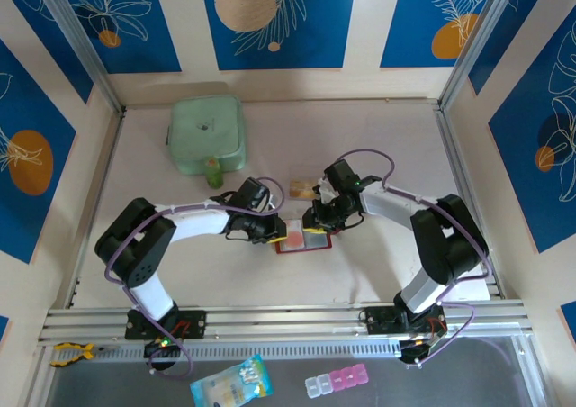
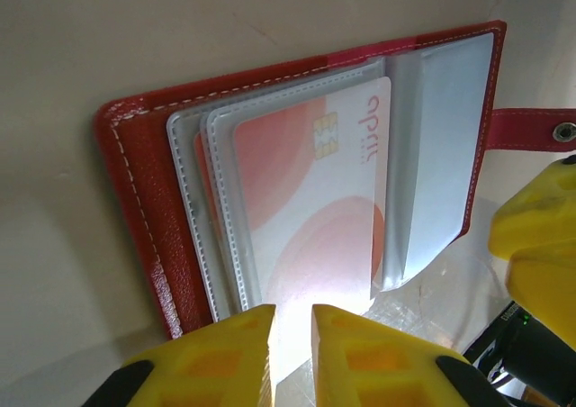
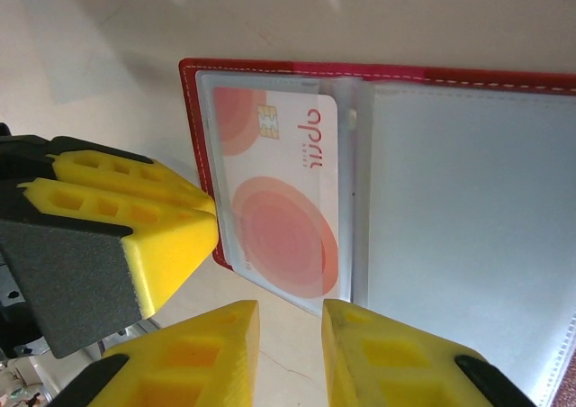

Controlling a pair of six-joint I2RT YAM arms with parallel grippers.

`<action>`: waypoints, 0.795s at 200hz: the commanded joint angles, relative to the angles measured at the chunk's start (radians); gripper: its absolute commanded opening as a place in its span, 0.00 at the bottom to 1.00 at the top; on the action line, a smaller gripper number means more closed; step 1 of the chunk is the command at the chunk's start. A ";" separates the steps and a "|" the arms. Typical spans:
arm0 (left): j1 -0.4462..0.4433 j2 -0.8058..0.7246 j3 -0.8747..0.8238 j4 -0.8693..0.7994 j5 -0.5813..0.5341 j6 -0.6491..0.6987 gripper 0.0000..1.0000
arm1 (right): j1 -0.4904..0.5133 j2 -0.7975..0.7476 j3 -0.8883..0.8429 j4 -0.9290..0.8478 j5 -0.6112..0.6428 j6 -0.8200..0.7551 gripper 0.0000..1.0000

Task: Take the credit cards out of the card holder

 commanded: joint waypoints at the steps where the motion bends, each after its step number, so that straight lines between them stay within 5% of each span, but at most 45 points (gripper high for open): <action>1: 0.012 0.001 -0.011 0.010 0.008 0.022 0.17 | 0.011 0.014 0.030 -0.020 -0.005 0.008 0.25; 159: 0.033 0.019 -0.028 0.005 0.016 0.031 0.13 | 0.047 0.115 0.074 -0.008 -0.027 -0.013 0.23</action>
